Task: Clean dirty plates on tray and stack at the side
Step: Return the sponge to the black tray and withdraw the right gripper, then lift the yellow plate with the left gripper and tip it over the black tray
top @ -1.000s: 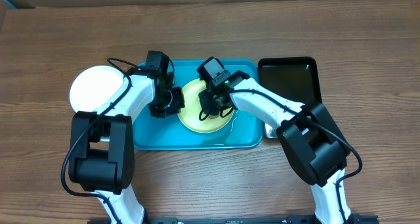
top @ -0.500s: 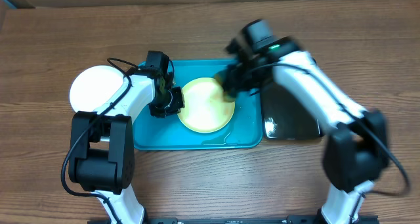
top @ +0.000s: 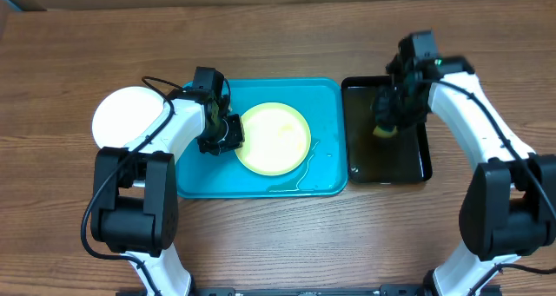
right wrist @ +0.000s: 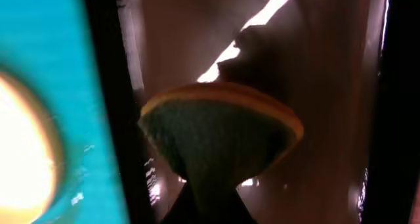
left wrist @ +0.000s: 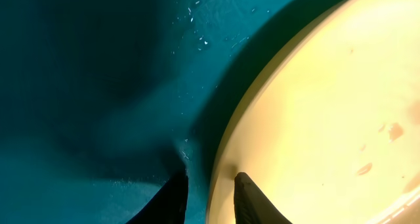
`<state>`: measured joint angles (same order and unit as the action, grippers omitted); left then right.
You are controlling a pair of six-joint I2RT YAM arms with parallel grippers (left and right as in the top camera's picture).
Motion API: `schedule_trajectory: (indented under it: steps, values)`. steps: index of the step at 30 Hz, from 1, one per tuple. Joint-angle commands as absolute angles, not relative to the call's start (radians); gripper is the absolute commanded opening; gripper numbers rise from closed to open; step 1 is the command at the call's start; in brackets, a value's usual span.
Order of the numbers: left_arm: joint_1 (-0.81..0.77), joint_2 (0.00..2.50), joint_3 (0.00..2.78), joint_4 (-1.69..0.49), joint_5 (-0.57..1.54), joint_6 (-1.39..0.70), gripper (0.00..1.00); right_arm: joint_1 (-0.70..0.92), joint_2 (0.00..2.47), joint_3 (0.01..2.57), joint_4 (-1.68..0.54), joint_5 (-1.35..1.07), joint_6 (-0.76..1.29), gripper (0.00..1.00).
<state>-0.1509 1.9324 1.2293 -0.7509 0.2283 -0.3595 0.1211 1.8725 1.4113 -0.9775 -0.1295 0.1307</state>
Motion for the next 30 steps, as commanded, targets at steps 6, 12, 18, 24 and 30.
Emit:
schedule_trajectory:
  steps: [6,12,18,24,30]
  values:
    - [-0.159,1.948,1.215,-0.751,0.229,-0.362,0.22,0.117,1.874,1.192,-0.708,-0.086,0.13,0.15]
    - [-0.159,1.948,1.215,-0.751,0.229,-0.358,0.07,0.117,1.874,1.208,-0.723,-0.105,0.13,0.56]
    - [-0.159,1.945,1.22,-0.757,0.216,-0.355,0.04,0.108,1.868,1.47,-1.005,-0.077,0.132,0.67]
    - [-0.186,1.881,1.246,-0.793,0.113,-0.372,0.04,-0.004,1.868,1.697,-1.162,0.002,0.21,0.95]
    - [-0.258,1.792,1.367,-0.879,0.001,-0.405,0.04,-0.226,1.868,1.735,-1.173,0.001,0.21,1.0]
